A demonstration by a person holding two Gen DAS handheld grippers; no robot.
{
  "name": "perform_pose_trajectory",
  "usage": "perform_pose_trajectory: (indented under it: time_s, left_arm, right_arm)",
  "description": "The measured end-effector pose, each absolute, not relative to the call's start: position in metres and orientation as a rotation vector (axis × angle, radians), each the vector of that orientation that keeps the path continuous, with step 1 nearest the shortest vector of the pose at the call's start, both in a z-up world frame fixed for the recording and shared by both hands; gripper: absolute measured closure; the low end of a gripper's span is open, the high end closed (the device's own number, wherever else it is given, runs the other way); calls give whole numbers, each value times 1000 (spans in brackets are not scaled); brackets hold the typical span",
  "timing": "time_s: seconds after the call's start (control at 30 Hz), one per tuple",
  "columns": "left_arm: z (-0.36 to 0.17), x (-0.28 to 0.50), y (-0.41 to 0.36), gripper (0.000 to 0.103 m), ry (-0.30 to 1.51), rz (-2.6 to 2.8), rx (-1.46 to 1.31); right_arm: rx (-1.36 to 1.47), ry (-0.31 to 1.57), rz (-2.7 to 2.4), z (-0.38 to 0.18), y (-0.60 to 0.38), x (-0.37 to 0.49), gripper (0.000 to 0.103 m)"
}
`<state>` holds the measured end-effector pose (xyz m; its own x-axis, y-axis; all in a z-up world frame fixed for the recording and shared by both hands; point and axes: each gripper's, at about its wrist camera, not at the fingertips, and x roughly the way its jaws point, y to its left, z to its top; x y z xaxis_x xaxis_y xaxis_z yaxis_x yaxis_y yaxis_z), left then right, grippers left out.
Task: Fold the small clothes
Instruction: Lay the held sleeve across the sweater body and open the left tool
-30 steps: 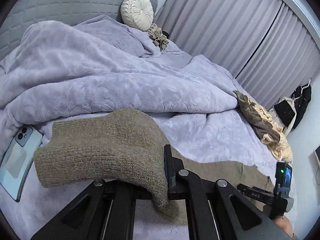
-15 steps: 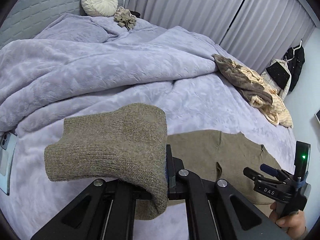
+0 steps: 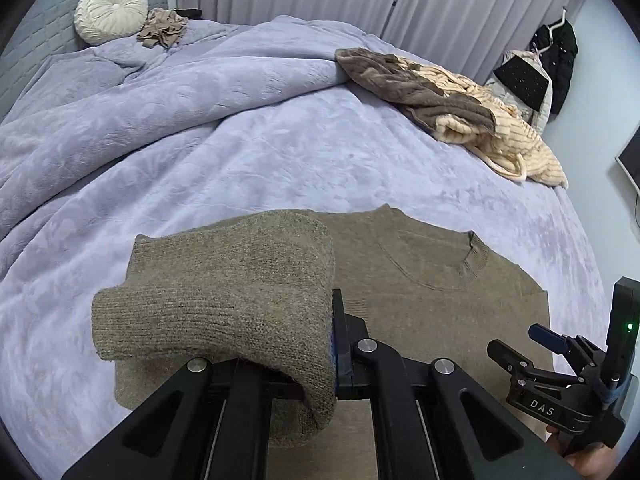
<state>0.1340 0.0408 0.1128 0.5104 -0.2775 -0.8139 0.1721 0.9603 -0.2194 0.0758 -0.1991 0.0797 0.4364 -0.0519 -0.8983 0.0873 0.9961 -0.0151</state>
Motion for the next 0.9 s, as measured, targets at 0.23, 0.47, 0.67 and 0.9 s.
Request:
perform_pose_trajectory:
  time_s: [0.23, 0.47, 0.67, 0.9]
  left_arm:
    - [108, 123, -28, 95, 1021, -294, -25]
    - [110, 104, -91, 95, 1016, -365, 54]
    - [104, 94, -132, 95, 1034, -407, 97]
    - [85, 86, -169, 95, 1045, -399, 201]
  right_arm:
    - [44, 1105, -80, 75, -226, 62, 21]
    - [45, 1084, -97, 77, -254, 49, 21]
    - [76, 1071, -128, 79, -287, 35, 21]
    - [133, 1068, -158, 73, -314, 26, 21]
